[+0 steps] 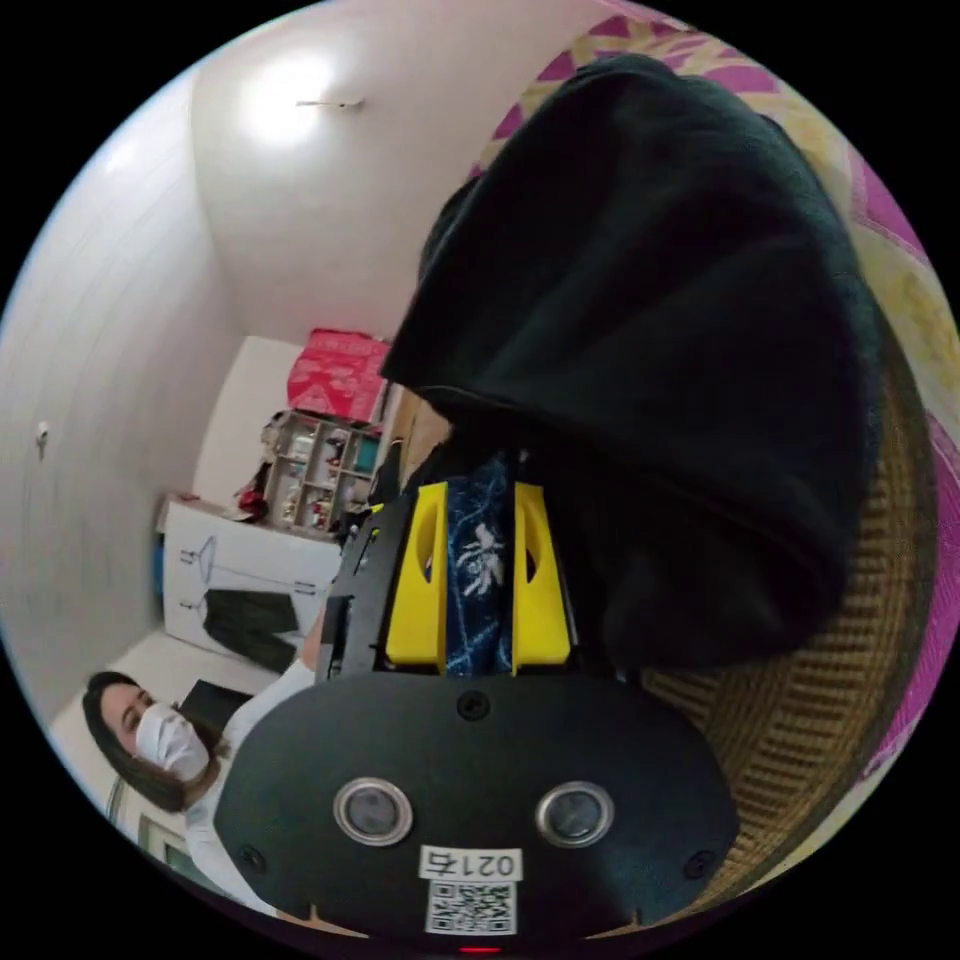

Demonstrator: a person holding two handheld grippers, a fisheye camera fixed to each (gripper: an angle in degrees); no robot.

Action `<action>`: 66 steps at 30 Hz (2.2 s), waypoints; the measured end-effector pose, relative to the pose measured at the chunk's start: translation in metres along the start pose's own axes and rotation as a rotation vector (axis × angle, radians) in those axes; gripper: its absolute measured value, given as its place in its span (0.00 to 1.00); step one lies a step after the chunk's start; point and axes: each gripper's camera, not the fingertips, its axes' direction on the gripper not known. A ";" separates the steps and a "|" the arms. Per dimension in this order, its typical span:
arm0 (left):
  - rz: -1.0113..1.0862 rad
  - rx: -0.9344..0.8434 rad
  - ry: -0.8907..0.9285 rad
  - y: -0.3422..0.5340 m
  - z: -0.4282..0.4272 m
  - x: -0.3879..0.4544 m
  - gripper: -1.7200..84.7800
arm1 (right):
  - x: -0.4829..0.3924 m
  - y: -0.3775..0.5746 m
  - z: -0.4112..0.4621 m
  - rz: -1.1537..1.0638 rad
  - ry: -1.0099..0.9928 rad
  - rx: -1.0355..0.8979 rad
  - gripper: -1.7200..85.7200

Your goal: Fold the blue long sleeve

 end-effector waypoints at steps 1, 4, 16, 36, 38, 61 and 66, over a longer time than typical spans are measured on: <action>0.024 0.016 0.028 0.006 -0.004 -0.003 0.10 | 0.001 0.003 -0.002 -0.007 0.010 -0.001 0.13; 0.168 -0.061 -0.014 0.031 -0.014 0.016 0.10 | -0.009 0.028 -0.012 -0.108 0.065 -0.063 0.13; 0.325 -0.287 -0.312 0.151 0.028 0.052 0.10 | -0.050 0.137 0.045 -0.293 0.257 -0.284 0.08; 0.350 -0.011 -0.253 0.269 -0.050 0.074 0.10 | -0.097 0.203 0.053 -0.460 0.177 -0.247 0.13; 0.305 -0.046 -0.160 0.308 -0.012 0.092 0.13 | -0.085 0.173 0.053 -0.433 0.219 -0.207 0.14; -0.144 -0.264 0.187 0.376 0.158 0.101 0.14 | -0.014 0.029 0.123 -0.202 0.066 -0.413 0.16; -0.141 -0.304 0.185 0.370 0.164 0.098 0.03 | -0.003 0.016 0.138 -0.157 0.041 -0.450 0.07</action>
